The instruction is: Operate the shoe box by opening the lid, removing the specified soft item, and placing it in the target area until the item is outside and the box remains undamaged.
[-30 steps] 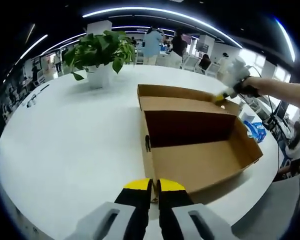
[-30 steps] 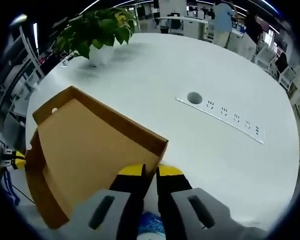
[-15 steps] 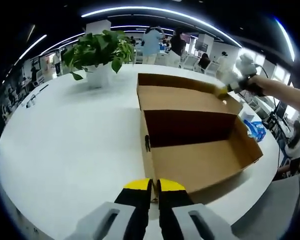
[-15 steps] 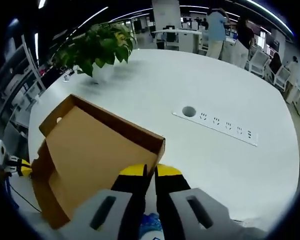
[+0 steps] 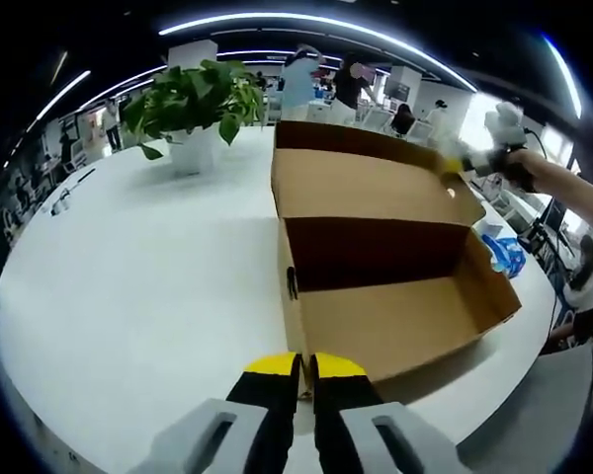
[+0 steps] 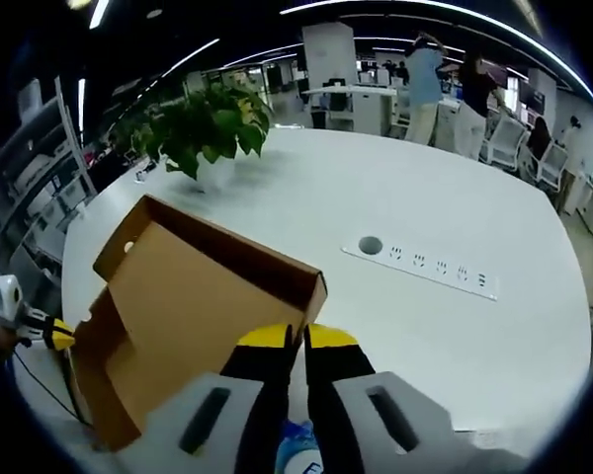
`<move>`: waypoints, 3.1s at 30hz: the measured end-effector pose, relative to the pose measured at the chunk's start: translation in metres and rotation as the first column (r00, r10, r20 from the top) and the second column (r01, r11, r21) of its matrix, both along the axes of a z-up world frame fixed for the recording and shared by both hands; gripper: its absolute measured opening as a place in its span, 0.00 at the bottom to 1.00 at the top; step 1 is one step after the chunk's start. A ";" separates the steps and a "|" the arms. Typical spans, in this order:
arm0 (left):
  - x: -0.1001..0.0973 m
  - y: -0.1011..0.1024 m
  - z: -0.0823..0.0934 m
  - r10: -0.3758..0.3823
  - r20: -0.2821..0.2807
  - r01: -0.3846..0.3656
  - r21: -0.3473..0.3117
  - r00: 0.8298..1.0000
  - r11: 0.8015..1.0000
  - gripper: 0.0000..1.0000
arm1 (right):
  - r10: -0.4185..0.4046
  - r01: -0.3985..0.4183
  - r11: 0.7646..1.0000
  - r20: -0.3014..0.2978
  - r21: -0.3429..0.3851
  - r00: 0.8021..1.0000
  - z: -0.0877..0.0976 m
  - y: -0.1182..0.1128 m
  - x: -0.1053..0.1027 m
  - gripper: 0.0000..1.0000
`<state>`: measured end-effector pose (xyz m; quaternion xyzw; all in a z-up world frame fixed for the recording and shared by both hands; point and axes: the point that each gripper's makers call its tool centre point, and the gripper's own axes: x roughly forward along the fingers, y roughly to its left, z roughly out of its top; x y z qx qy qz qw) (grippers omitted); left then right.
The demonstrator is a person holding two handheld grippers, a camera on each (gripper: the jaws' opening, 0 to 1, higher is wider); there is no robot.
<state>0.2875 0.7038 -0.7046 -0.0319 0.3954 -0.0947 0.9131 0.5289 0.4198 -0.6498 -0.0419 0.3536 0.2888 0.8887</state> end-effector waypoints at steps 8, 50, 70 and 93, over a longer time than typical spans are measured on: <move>0.000 0.000 0.000 -0.006 -0.001 0.006 0.001 1.000 1.000 0.04 | 0.001 -0.003 0.999 0.056 0.035 0.998 0.020 0.000 -0.010 0.02; -0.001 -0.002 0.001 -0.029 0.014 0.029 0.007 0.999 1.000 0.04 | 0.034 -0.058 0.996 0.298 0.073 0.954 0.065 -0.001 -0.113 0.01; -0.001 -0.002 0.001 -0.025 0.017 0.024 0.009 1.000 1.000 0.05 | -0.001 -0.037 0.989 0.261 0.141 0.965 0.054 -0.003 -0.153 0.02; -0.005 -0.004 0.000 -0.052 0.010 0.051 0.014 0.999 0.999 0.07 | -0.009 -0.023 0.989 0.214 0.146 0.977 0.032 -0.005 -0.185 0.04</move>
